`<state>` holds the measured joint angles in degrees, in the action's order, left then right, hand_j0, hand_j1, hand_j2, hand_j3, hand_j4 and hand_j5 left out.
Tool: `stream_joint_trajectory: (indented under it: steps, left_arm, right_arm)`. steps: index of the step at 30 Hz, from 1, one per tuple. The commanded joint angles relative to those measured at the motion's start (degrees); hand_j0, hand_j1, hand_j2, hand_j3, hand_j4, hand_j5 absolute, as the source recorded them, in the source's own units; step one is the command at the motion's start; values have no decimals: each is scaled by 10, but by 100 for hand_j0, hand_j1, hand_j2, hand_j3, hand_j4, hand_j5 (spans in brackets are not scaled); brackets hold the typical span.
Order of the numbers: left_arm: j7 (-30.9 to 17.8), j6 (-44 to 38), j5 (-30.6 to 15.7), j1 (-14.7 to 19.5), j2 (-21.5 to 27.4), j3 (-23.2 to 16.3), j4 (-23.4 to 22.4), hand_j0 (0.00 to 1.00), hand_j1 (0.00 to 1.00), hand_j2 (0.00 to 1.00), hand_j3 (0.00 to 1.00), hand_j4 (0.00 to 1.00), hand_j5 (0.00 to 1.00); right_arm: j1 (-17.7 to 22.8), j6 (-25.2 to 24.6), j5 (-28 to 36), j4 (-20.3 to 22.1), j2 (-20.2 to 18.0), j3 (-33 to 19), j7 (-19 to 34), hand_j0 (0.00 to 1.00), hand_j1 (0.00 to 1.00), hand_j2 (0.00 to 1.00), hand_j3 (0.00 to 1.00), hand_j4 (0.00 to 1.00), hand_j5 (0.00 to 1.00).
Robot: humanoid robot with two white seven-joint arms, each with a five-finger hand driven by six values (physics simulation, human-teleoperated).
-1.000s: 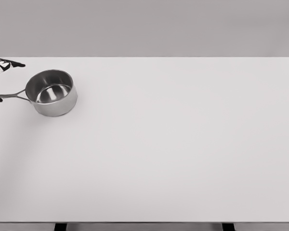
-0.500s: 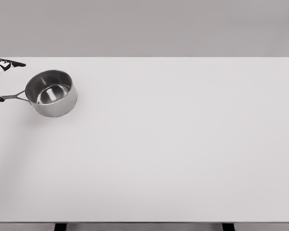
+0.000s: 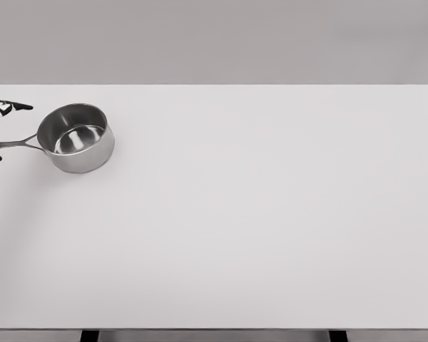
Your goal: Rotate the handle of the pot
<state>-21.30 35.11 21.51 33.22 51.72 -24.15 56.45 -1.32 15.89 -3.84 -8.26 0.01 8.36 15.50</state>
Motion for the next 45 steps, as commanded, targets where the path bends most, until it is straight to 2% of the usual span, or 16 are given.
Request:
stream_joint_trajectory:
  steps: [1, 4, 7, 34, 45]
  left_arm:
    - [0, -1, 0, 0, -3, 2, -4, 100, 100, 100, 100, 100, 100]
    - [0, -1, 0, 0, -10, 4, -4, 100, 100, 100, 100, 100, 100]
    - [0, -1, 13, -1, -13, 26, -4, 100, 100, 100, 100, 100, 100]
    - [0, -1, 13, 0, -17, 59, -17, 100, 100, 100, 100, 100, 100]
    - [0, -1, 13, 0, -17, 60, -20, 100, 100, 100, 100, 100, 100]
  right_arm:
    - [0, 0, 0, 0, 0, 0, 1, 100, 100, 100, 100, 100, 100]
    - [0, 0, 0, 0, 0, 0, 0, 100, 100, 100, 100, 100, 100]
    - [0, 0, 0, 0, 0, 0, 1, 100, 100, 100, 100, 100, 100]
    - [0, 0, 0, 0, 0, 0, 1, 100, 100, 100, 100, 100, 100]
    - [0, 0, 0, 0, 0, 0, 1, 100, 100, 100, 100, 100, 100]
